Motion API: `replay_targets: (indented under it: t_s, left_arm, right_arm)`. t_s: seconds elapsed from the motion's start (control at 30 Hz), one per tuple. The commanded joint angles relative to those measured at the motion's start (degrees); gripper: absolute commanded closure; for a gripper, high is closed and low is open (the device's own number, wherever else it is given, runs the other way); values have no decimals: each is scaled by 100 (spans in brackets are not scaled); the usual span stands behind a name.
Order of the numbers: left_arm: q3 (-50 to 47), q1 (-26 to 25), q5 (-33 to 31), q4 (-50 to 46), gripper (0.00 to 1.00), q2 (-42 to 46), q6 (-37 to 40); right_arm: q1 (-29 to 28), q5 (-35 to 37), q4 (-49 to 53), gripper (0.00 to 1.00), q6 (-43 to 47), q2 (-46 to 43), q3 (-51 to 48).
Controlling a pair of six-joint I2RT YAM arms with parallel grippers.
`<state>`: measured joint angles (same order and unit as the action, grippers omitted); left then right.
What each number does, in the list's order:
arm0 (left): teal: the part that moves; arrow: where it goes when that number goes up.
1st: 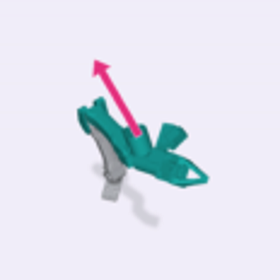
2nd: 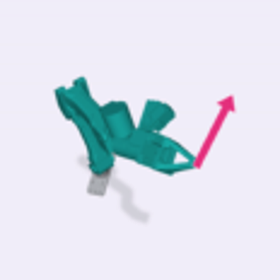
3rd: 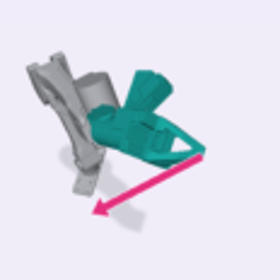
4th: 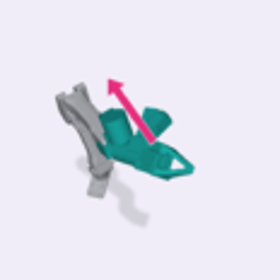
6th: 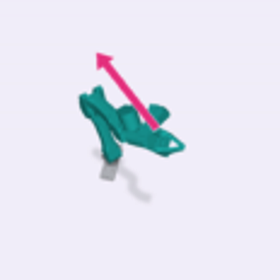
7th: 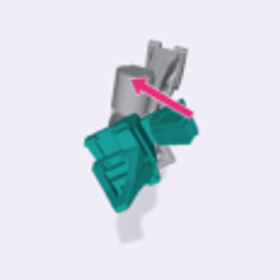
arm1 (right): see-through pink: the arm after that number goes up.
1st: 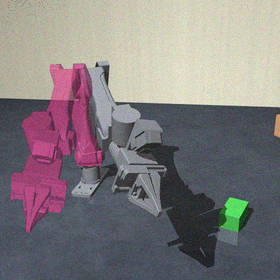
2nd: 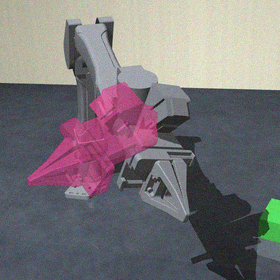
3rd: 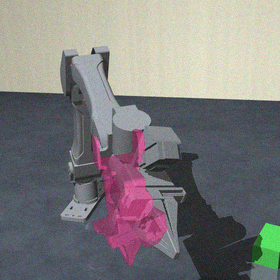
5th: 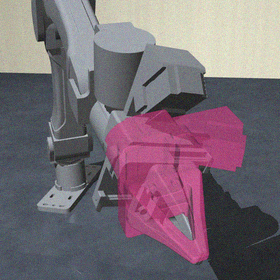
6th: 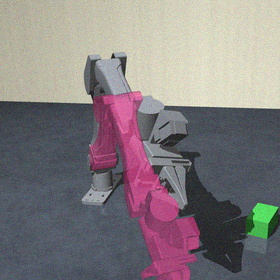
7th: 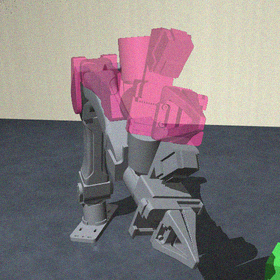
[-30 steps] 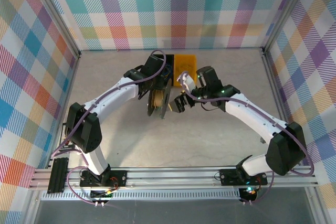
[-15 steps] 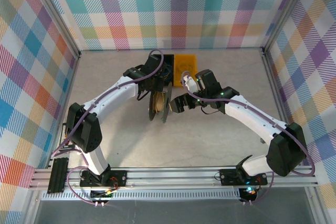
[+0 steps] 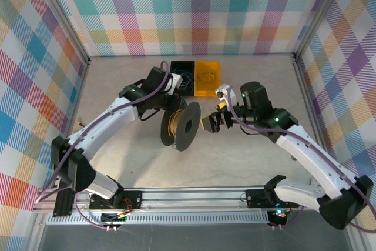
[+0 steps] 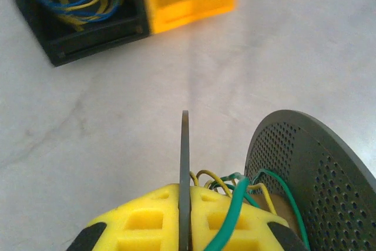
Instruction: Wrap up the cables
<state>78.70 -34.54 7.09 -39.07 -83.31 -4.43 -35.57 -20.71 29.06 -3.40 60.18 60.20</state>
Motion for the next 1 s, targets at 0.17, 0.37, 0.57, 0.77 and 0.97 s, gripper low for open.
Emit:
replay_targets:
  t_s: [0.17, 0.37, 0.57, 0.77, 0.97]
  left_arm:
    - [163, 325, 2810, -201, 100, 627, 1399]
    - [236, 592, 3640, 119, 100, 325, 1502]
    - [732, 677, 3951, 16, 100, -205, 1740]
    - [1055, 681, 4288, 66, 100, -551, 1856]
    - [1189, 684, 4417, 92, 100, -681, 1937]
  right_arm:
    - [536, -1571, -370, 1, 1538, -267, -341]
    - [622, -2435, 101, 1, 1798, 229, 153]
    - [622, -2730, 428, 7, 1915, 700, 423]
    - [627, -2944, 425, 19, 2020, 1016, 497]
    - [652, -3359, 416, 36, 2121, 1285, 597]
